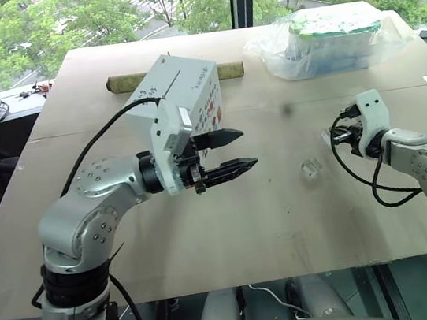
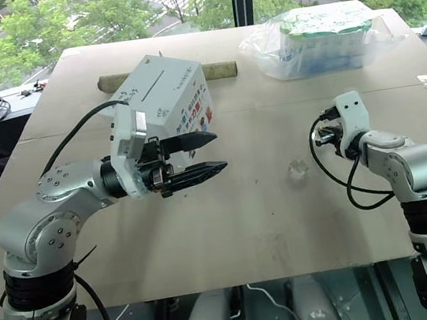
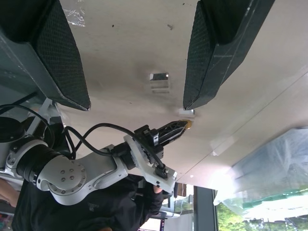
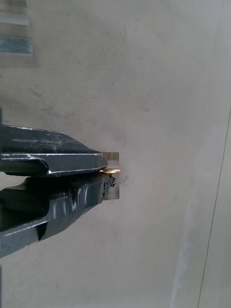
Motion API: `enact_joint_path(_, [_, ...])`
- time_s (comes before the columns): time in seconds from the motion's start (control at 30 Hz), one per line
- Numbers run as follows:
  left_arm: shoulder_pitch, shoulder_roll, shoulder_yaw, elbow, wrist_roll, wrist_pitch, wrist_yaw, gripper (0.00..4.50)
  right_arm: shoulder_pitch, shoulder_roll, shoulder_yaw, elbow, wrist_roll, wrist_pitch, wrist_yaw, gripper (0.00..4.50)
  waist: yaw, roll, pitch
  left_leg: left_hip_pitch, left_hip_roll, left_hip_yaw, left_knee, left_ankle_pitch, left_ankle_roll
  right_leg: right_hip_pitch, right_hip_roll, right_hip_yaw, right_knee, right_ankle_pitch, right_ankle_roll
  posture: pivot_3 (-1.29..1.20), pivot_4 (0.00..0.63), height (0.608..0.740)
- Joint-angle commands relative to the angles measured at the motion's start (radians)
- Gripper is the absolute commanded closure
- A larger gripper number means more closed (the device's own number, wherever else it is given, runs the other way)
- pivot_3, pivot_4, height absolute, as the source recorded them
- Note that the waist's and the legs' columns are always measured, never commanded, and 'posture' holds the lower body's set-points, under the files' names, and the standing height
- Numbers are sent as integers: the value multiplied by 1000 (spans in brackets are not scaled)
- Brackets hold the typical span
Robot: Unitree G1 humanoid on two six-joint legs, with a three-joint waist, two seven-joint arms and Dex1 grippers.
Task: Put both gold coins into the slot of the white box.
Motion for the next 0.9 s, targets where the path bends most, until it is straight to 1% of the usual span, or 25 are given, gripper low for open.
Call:
enact_joint_path(0.03, [0,2,4,-15,-12,-30,5,1386,-16,5,-59,-44,8,9,11,4449,0,0,0,0,0,0,0,0,0,0,0,0,0,0,0,0,150,740])
enact_joint_path(0.17, [-3,-10,1,-8,-16,-27,25,1386,-9,5,-76,-71,11,0,30,4449,0,0,0,0,0,0,0,0,0,0,0,0,0,0,0,0,150,740])
enact_joint_path(0.3, [-34,-39,26,20,-76,21,66,1386,9,1,-154,-192,111,-2,104,4449,1,0,0,0,0,0,0,0,1,0,0,0,0,0,0,0,150,740])
enact_joint_path(0.37, [-59,-56,43,39,-130,56,93,1386,25,1,-199,-281,220,16,175,4449,1,0,0,0,0,-1,0,-1,1,0,0,-1,0,0,0,0,150,740])
enact_joint_path(0.43, [-90,-73,63,66,-198,101,123,1386,21,5,-255,-369,384,68,228,4449,1,0,0,-1,0,-1,0,-2,4,0,0,-1,0,0,0,0,150,740])
enact_joint_path(0.47, [-99,-76,68,74,-220,114,133,1386,18,4,-272,-392,437,87,235,4449,0,0,0,-1,0,-1,0,-2,4,0,0,-1,0,0,0,0,150,740])
enact_joint_path(0.53, [-129,-95,85,103,-281,145,163,1386,-6,5,-298,-436,590,125,221,4449,-2,0,0,0,0,-2,0,-2,4,0,0,-1,0,0,0,0,150,740])
enact_joint_path(0.57, [-152,-110,95,127,-316,161,184,1646,-30,9,-299,-457,683,136,191,4483,-2,0,0,0,0,-2,0,-2,4,0,0,-1,0,0,0,0,150,740])
enact_joint_path(0.63, [-183,-129,107,160,-362,183,212,2223,-62,3,-290,-482,797,144,150,4500,-3,0,0,0,0,-2,0,-2,4,0,0,-1,0,0,0,0,150,740])
enact_joint_path(0.67, [-199,-136,111,174,-392,199,222,2799,-81,-7,-276,-497,836,141,129,4500,-3,0,0,0,0,-2,0,-2,4,0,-1,-1,0,0,0,0,150,740])
enact_joint_path(0.7, [-211,-137,110,183,-414,211,222,3103,-98,-17,-263,-504,866,139,108,4500,-3,0,0,0,0,-2,0,-2,4,0,0,-1,0,0,0,0,150,740])
enact_joint_path(0.77, [-227,-134,105,193,-441,225,220,3103,-121,-42,-235,-519,890,137,87,4500,-2,0,0,0,0,-2,0,-2,4,0,0,-1,0,0,0,0,150,740])
enact_joint_path(0.9, [-242,-128,86,205,-445,224,201,3103,-155,-73,-193,-524,934,115,61,4500,-2,0,0,0,0,-1,0,-2,3,0,-1,-1,-1,0,0,0,150,740])
